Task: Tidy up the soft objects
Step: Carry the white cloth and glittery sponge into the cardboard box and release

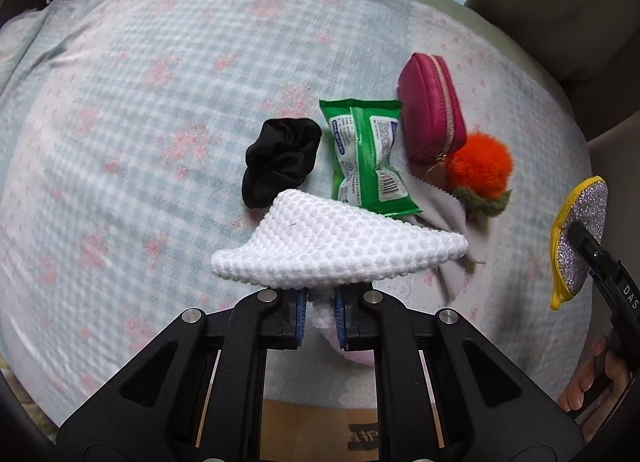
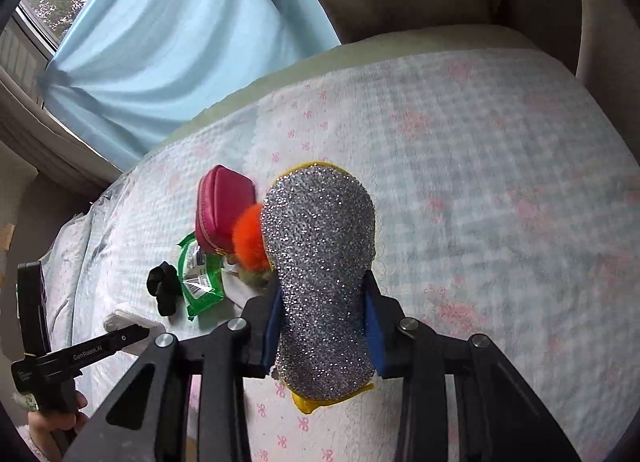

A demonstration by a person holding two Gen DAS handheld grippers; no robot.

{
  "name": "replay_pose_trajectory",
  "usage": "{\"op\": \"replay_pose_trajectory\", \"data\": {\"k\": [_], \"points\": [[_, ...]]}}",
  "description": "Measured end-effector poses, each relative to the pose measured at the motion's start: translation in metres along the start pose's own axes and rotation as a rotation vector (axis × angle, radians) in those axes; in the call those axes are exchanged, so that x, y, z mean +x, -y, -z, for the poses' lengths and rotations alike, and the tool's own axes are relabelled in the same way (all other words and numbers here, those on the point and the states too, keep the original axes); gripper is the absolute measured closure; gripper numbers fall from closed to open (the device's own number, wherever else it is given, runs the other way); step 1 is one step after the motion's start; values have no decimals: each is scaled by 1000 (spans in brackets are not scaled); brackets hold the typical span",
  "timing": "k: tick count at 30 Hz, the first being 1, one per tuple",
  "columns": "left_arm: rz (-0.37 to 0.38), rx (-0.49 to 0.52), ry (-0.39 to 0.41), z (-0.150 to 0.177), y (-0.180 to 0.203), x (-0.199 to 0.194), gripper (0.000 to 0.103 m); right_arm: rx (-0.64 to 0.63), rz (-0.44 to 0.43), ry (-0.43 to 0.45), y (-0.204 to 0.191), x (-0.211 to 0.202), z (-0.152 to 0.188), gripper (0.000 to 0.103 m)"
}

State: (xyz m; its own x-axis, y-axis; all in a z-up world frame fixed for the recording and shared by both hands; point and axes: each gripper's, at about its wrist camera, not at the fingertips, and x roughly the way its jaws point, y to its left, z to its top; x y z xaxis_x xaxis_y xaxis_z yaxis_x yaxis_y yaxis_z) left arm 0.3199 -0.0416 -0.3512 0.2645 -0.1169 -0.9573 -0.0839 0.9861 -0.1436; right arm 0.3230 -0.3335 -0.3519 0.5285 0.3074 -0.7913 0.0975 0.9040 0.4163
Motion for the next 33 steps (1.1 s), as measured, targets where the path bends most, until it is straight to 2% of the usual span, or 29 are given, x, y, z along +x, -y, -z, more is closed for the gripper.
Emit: {"op": "replay_pose_trajectory", "data": {"k": [7,14,20,26,33], "points": [[37,20,99,18,7,-76,93,-32,-17,79,-31,-84,2,70],[48,28,174,67,5,-178,93,-63,-36,115,-71,-175,21,70],[44,37,204,112,-5,-239,93,-108,-52,110,-105,-231,58,70],[54,66,198,152,-19,-268,93,-150,-55,82,-135,-255,109,70],[75,153,136,190,-38,-259,93,-130,4,50,-159,-258,169,70]]}}
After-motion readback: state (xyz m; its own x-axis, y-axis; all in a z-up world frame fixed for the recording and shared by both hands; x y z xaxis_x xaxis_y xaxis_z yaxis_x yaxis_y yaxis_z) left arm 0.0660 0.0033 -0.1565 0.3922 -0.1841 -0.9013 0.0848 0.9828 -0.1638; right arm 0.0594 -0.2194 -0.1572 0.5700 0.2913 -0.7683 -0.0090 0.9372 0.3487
